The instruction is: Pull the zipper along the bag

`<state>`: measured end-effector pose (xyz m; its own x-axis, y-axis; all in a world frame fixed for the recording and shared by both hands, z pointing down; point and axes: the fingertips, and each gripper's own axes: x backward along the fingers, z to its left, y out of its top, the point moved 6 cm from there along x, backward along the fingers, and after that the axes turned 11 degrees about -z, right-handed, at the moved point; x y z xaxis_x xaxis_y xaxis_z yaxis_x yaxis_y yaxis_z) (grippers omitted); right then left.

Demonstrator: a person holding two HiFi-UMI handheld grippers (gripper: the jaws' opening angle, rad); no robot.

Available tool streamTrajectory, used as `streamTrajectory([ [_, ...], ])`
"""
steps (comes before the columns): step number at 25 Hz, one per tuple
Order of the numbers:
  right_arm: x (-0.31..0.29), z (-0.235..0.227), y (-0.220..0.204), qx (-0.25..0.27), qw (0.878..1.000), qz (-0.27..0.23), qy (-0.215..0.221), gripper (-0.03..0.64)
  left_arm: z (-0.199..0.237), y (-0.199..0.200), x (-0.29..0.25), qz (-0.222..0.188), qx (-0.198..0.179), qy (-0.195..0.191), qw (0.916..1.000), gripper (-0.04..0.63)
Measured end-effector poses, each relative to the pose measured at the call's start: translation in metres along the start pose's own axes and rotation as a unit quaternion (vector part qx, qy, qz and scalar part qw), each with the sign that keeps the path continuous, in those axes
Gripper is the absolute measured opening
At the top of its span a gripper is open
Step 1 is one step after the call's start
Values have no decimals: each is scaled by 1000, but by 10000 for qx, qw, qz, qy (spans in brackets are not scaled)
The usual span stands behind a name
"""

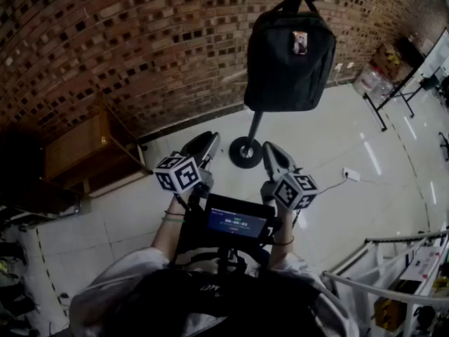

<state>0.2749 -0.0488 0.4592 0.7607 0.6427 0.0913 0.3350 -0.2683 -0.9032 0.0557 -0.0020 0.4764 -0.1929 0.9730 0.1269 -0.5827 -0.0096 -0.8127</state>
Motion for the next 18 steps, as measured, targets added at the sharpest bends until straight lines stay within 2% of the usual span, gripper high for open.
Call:
streamTrajectory([
  [4, -31, -5, 0, 63, 9997, -145, -161, 0, 29, 15, -34, 50, 193, -230, 9995, 130],
  [8, -64, -11, 4, 41, 9977, -443, -502, 0, 56, 23, -68, 456, 190, -613, 9969, 130],
  [11, -98, -8, 9, 61, 9953, -647, -725, 1, 79, 40, -97, 650, 349, -975, 9925, 130],
  [15, -137, -4, 14, 201, 9921, -746, -988, 0, 101, 57, -140, 877, 723, -1461, 9827, 130],
  [18, -147, -6, 13, 284, 9876, -855, -1283, 2, 106, 52, -168, 1274, 890, -1886, 9697, 130],
])
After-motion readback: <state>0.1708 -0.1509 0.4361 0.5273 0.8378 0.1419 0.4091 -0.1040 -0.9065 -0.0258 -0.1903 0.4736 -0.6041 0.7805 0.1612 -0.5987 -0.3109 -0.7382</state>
